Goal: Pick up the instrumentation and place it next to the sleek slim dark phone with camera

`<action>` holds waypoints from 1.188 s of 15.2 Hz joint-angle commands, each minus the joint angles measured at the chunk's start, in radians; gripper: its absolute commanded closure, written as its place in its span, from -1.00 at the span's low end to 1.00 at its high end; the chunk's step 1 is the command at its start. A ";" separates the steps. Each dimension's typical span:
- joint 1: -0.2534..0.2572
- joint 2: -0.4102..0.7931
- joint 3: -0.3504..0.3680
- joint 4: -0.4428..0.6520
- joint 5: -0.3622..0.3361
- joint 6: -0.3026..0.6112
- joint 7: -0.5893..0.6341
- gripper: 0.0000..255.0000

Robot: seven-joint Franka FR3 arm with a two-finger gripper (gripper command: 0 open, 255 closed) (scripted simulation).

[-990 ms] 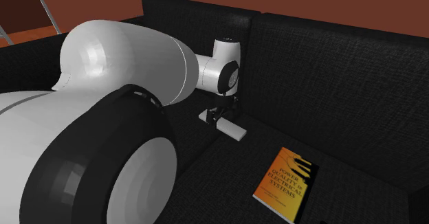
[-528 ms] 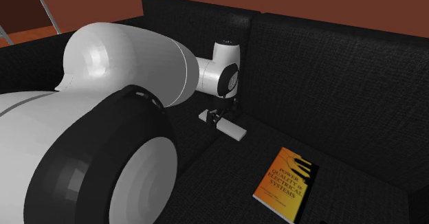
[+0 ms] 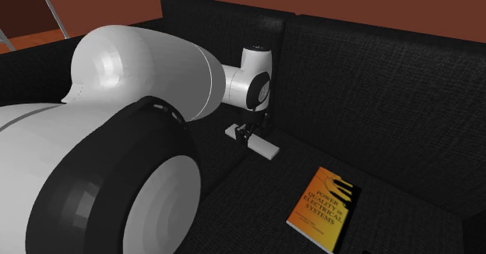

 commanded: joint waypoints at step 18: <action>0.003 -0.068 -0.012 0.100 -0.022 -0.167 0.016 1.00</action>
